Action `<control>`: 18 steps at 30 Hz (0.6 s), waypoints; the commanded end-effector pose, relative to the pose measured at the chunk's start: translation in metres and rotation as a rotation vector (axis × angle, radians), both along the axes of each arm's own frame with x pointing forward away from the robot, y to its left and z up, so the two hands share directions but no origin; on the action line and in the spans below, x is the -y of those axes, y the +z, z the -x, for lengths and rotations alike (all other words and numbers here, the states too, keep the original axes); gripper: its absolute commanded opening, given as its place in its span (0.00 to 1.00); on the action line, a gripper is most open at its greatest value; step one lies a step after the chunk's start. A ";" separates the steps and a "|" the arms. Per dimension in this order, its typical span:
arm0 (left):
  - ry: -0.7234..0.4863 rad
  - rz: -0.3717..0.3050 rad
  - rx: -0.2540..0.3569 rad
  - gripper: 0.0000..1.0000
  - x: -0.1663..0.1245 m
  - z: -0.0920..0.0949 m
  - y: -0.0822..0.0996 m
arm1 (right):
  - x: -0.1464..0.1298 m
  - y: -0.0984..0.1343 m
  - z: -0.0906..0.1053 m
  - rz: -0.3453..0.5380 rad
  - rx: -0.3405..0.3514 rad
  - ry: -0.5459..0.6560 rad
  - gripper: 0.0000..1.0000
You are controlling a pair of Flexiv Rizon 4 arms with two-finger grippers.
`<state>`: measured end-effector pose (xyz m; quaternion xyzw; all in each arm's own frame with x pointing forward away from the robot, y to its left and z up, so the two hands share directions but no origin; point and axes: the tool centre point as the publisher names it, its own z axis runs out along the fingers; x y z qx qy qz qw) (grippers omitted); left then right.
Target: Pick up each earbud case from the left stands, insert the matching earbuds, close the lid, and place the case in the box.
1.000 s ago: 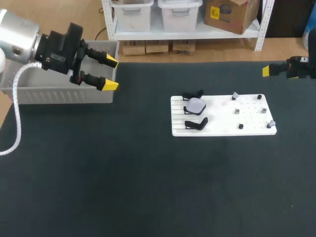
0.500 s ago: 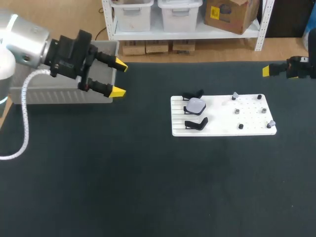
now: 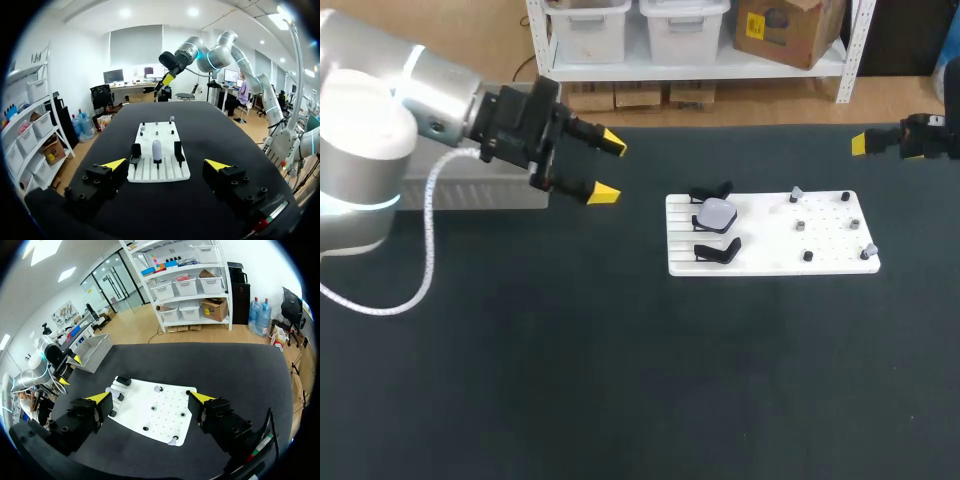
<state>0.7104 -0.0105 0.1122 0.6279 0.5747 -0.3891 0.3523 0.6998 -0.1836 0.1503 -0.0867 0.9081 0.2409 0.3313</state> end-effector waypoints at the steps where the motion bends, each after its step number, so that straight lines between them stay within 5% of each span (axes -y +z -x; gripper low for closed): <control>1: -0.013 0.014 -0.017 1.00 0.012 -0.004 -0.012 | 0.001 0.000 0.000 -0.003 0.000 0.004 1.00; 4: -0.006 0.020 -0.029 0.99 0.017 0.001 -0.017 | 0.001 0.000 0.000 -0.003 0.000 0.004 1.00; 6: -0.001 0.021 -0.035 0.60 0.020 0.003 -0.020 | 0.001 0.000 0.000 -0.003 0.000 0.004 1.00; 7: 0.001 0.021 -0.037 0.49 0.021 0.004 -0.022 | 0.001 0.000 0.000 -0.003 0.000 0.004 1.00; 9: 0.002 0.020 -0.040 0.55 0.023 0.008 -0.024 | 0.001 0.000 0.000 -0.003 0.000 0.004 1.00; 13: 0.002 0.014 -0.046 0.88 0.028 0.012 -0.031 | 0.001 0.000 0.000 -0.003 0.000 0.004 1.00; 18: 0.014 0.001 -0.062 1.00 0.034 0.011 -0.040 | 0.001 0.000 0.000 -0.003 0.000 0.004 1.00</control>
